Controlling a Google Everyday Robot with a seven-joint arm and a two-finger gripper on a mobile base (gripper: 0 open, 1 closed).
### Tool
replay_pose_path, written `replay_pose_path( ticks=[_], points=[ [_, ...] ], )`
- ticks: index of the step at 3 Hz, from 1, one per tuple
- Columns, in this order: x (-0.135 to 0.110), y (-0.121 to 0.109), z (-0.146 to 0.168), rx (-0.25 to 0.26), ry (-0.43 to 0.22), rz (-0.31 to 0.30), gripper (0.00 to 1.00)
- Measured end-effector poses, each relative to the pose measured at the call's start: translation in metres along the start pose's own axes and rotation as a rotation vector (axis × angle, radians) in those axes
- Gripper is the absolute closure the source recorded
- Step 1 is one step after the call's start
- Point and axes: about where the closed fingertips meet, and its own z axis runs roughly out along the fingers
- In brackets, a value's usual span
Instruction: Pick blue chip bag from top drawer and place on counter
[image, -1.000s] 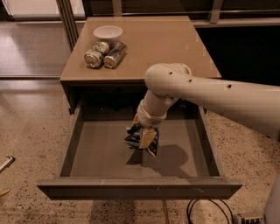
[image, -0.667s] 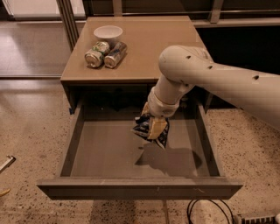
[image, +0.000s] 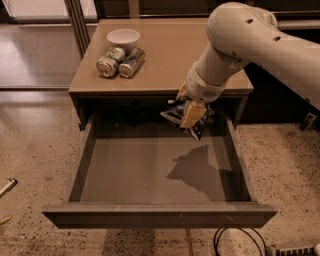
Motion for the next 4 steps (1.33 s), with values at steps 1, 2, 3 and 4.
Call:
replay_pose_path(
  ticks=[1,2,3,4],
  points=[
    [0.001,-0.042,-0.037,0.092,-0.030,0.101,1.00],
    [-0.003,-0.090,-0.055,0.153,-0.091,0.208,1.00],
    [-0.012,-0.137,-0.052,0.192,-0.177,0.305,1.00],
    [-0.020,-0.172,-0.030,0.216,-0.241,0.382,1.00]
  ],
)
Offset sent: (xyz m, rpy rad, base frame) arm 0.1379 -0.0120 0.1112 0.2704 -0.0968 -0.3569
